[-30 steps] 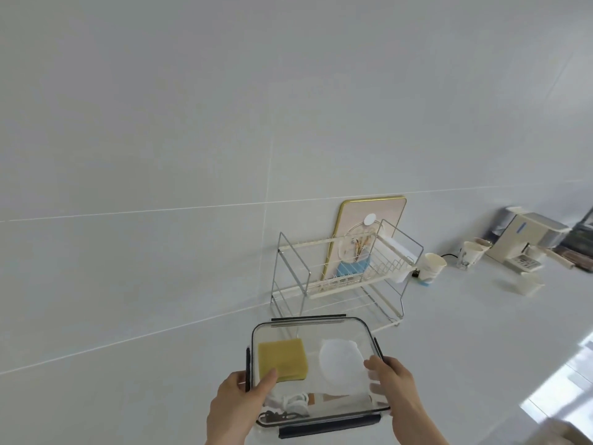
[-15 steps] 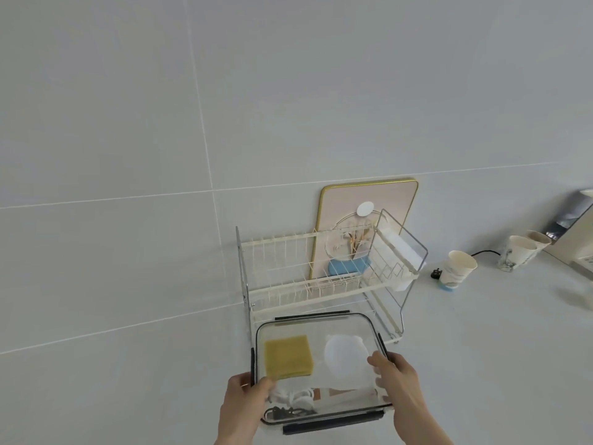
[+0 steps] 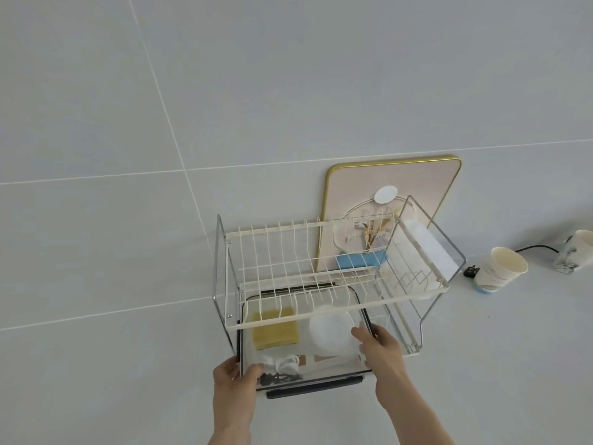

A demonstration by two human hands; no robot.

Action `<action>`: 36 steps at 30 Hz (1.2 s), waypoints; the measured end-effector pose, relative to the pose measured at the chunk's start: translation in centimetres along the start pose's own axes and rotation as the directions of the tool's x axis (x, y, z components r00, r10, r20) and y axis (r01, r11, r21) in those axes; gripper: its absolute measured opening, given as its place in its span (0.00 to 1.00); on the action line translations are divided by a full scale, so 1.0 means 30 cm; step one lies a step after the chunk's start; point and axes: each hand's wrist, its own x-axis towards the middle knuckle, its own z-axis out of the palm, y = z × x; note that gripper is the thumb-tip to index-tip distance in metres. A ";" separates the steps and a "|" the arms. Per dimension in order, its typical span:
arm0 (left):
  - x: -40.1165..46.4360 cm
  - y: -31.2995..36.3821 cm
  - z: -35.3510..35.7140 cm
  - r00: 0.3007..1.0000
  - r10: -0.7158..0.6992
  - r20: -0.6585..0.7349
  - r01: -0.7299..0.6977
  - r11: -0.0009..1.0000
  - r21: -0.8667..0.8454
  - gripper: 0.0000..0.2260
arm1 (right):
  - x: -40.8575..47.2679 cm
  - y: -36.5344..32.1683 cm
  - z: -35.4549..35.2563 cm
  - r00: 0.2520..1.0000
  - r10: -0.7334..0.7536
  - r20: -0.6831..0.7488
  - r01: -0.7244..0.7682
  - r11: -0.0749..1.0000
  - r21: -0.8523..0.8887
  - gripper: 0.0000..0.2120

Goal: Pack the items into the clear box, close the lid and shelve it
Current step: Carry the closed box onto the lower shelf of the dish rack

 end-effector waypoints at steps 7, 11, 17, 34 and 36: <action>0.052 -0.025 0.055 0.998 0.025 -0.055 -0.029 0.997 -0.071 0.20 | 0.102 0.015 0.047 0.999 0.017 0.036 -0.018 1.000 0.014 0.20; 0.063 -0.033 0.067 0.992 0.089 -0.090 -0.083 0.994 0.066 0.19 | 0.130 0.020 0.066 0.999 -0.014 0.040 0.015 1.000 -0.023 0.21; 0.025 -0.095 0.028 0.883 0.435 -0.178 -0.310 0.823 0.475 0.21 | 0.097 0.074 0.060 0.973 -0.206 -0.104 0.183 0.963 -0.196 0.31; 0.145 -0.044 0.060 0.600 0.536 0.594 -0.653 -0.100 0.750 0.35 | 0.092 0.092 0.048 0.649 -0.615 0.448 0.678 0.201 -0.707 0.42; 0.157 -0.041 0.063 0.604 0.536 0.590 -0.645 -0.106 0.757 0.35 | 0.093 0.083 0.055 0.656 -0.607 0.448 0.667 0.189 -0.721 0.43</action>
